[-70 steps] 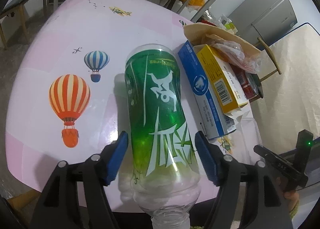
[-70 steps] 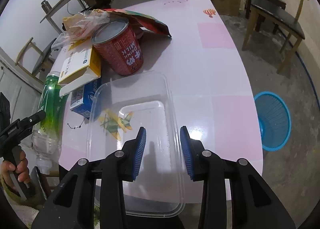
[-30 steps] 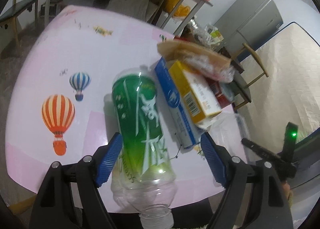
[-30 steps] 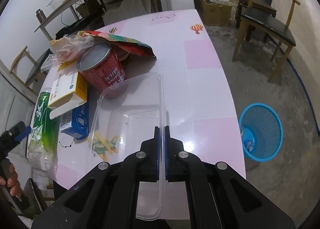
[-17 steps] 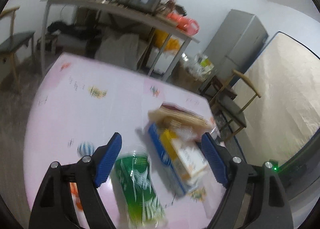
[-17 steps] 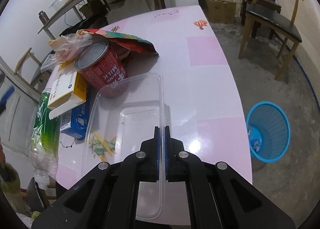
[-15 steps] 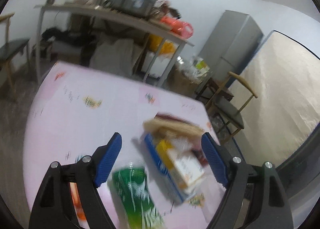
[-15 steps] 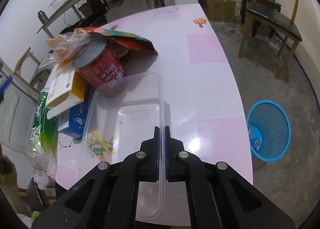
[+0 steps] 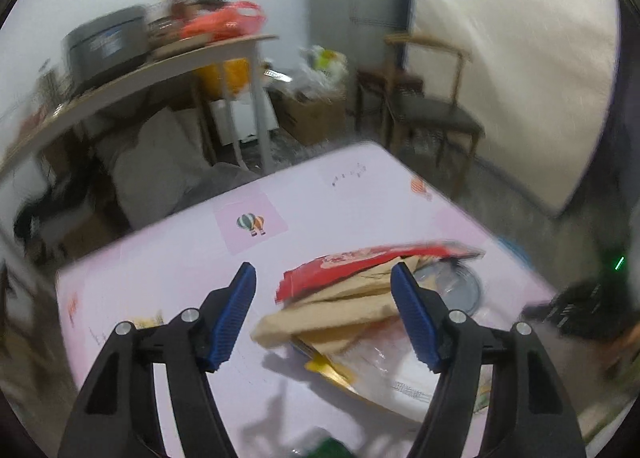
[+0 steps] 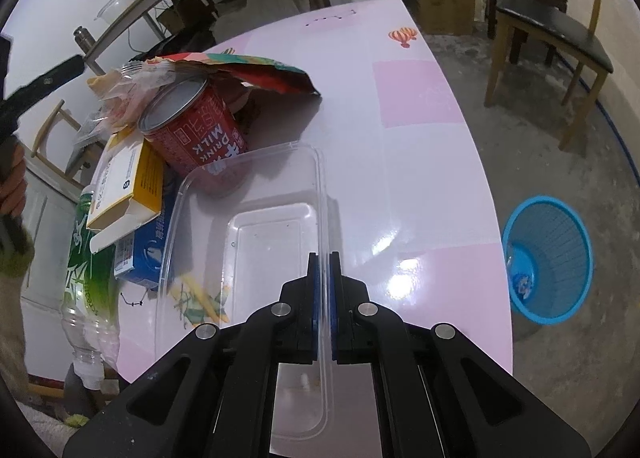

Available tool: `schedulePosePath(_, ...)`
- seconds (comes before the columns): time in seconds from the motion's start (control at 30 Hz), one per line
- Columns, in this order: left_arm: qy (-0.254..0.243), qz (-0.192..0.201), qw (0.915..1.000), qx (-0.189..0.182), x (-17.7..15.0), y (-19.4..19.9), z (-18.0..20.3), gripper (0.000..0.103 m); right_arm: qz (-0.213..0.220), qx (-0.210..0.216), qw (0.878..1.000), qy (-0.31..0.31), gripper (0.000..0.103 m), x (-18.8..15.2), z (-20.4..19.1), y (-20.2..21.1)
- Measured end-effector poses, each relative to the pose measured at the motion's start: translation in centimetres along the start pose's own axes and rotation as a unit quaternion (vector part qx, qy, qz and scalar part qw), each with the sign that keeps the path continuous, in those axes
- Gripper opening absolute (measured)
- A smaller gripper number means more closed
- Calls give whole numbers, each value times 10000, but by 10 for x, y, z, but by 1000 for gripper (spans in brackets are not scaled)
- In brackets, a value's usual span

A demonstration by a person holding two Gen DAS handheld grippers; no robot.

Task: Collect trash
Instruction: 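Grasp the red snack bag with the left gripper and lift it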

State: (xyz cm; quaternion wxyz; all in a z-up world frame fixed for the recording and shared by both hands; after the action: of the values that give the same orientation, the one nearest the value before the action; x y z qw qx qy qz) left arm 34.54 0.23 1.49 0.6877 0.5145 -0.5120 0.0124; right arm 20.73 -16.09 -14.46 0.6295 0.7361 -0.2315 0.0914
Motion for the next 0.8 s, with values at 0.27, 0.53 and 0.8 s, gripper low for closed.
schedulePosePath(0.27,-938,-752,9924,-267,9,-57,-3,65,-23,53,10000,-52,3,3,1,0)
schedulePosePath(0.53,-620,-639,9879,-1268,37,-48,14,65,-33,89,9999,-104,4,3,3,-2)
schedulePosePath(0.8,-2509,-974,9506,-1544,32,-61,121,65,14,138,9997,-214,4,1,7,-1)
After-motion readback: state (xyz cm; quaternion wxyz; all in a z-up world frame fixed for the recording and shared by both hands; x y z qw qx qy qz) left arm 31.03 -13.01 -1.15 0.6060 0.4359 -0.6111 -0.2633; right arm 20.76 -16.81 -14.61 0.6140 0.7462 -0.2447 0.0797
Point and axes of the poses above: each gripper's, at about its wrist camera, not at the fingertips, and y roughly against the way its jaws point, z to its right, x to its top, the point moved 6 cm from there along -y, roughly the way its jaws point, and after that the axes turned 1 degree about -x, right-handed, at the moved point
